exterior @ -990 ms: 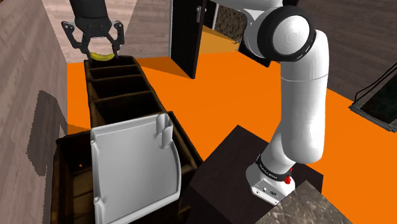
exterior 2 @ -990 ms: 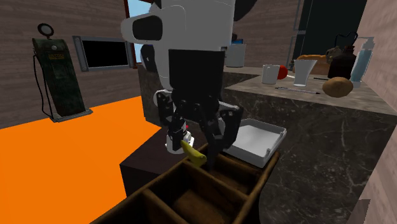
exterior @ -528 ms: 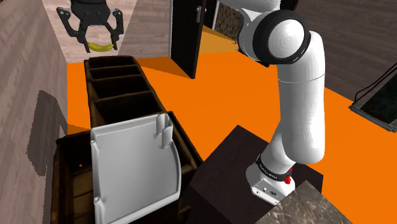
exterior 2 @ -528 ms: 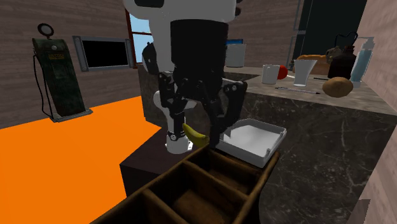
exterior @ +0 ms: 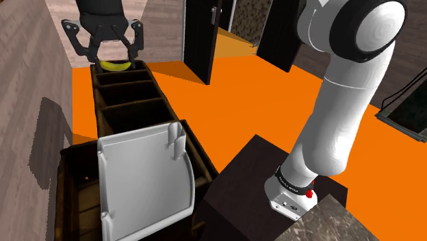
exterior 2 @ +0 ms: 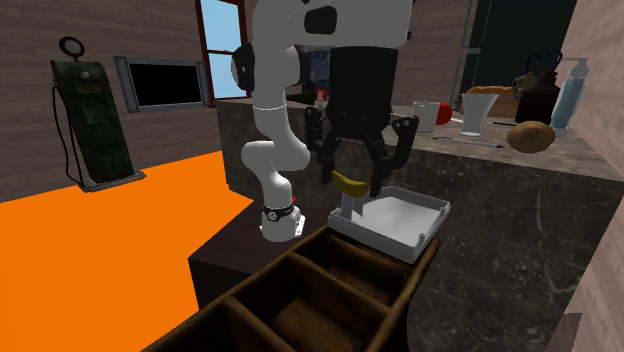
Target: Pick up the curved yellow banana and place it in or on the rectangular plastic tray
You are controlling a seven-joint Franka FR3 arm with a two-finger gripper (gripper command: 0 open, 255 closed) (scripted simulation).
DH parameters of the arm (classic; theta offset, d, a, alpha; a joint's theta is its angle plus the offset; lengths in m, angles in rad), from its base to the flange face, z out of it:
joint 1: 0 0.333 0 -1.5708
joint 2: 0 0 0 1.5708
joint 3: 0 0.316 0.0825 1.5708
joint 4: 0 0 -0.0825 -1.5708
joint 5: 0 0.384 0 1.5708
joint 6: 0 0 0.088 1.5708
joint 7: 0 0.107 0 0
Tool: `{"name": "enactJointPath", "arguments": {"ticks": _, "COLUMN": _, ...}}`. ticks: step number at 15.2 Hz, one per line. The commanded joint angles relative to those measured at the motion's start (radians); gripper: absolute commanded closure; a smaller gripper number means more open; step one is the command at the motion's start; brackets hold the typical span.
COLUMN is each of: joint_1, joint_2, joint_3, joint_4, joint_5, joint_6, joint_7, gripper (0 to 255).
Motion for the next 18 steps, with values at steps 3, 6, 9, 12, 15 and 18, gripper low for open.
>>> {"name": "enactJointPath", "arguments": {"ticks": 3, "joint_1": 0.007, "joint_2": -0.122, "joint_3": 0.024, "joint_4": -0.142, "joint_5": 0.061, "joint_6": 0.033, "joint_7": 0.046, "gripper": 255}}
{"name": "enactJointPath", "arguments": {"ticks": 6, "joint_1": 0.021, "joint_2": -0.2, "joint_3": 0.041, "joint_4": -0.226, "joint_5": 0.103, "joint_6": 0.05, "joint_7": 0.08, "gripper": 255}}
{"name": "enactJointPath", "arguments": {"ticks": 9, "joint_1": 0.04, "joint_2": -0.268, "joint_3": 0.059, "joint_4": -0.294, "joint_5": 0.142, "joint_6": 0.06, "joint_7": 0.117, "gripper": 255}}
{"name": "enactJointPath", "arguments": {"ticks": 12, "joint_1": 0.063, "joint_2": -0.329, "joint_3": 0.08, "joint_4": -0.349, "joint_5": 0.178, "joint_6": 0.065, "joint_7": 0.158, "gripper": 255}}
{"name": "enactJointPath", "arguments": {"ticks": 15, "joint_1": 0.091, "joint_2": -0.383, "joint_3": 0.105, "joint_4": -0.393, "joint_5": 0.214, "joint_6": 0.065, "joint_7": 0.206, "gripper": 255}}
{"name": "enactJointPath", "arguments": {"ticks": 18, "joint_1": 0.092, "joint_2": -0.394, "joint_3": 0.104, "joint_4": -0.444, "joint_5": 0.22, "joint_6": 0.107, "joint_7": 0.202, "gripper": 255}}
